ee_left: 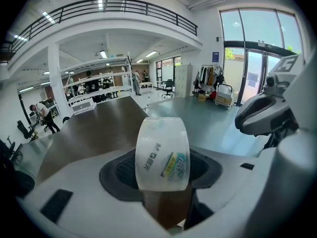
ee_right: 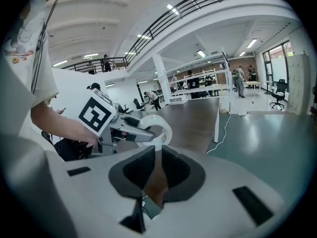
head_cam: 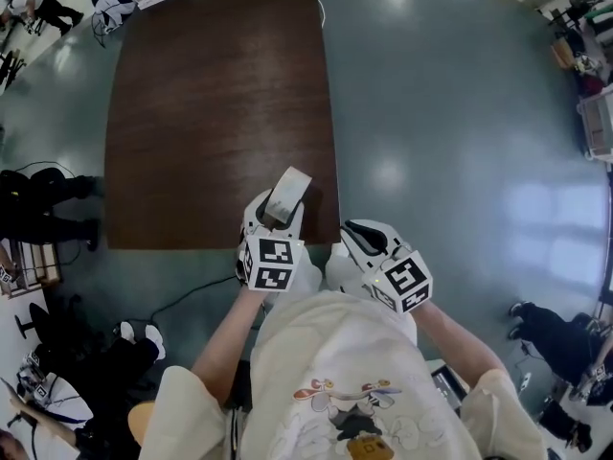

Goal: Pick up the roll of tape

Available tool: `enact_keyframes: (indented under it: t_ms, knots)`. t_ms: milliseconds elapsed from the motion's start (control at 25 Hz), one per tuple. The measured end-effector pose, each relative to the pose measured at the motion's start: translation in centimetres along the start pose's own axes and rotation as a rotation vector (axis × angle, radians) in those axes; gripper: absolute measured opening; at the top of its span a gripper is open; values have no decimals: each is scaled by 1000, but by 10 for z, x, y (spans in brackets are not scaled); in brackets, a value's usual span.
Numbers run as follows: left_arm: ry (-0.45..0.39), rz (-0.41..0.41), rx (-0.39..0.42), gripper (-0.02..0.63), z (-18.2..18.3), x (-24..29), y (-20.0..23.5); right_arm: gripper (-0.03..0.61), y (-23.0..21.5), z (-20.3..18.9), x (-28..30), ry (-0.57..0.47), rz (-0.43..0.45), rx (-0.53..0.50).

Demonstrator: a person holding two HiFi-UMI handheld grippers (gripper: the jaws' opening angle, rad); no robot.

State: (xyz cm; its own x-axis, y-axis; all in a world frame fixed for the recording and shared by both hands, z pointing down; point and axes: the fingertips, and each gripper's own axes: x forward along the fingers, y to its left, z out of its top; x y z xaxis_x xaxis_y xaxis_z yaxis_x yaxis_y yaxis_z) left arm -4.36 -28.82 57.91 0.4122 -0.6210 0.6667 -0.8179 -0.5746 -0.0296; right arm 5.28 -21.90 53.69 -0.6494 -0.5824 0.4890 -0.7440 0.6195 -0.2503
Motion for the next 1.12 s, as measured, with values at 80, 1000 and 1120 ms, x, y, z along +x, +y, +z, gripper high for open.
enact_keyframes:
  t_ms: [80,1000,1120]
  knots:
    - [-12,10,0,232,4,-14,2,35,2,3,0,-12,0,-9]
    - [-31,17,-55,232,-7,-98,-36,6,22,12,-21,-65,-15,-64]
    - [-30,15,-47,232,-15,-99,-30,6,27,7,-11,-62,-16,-61]
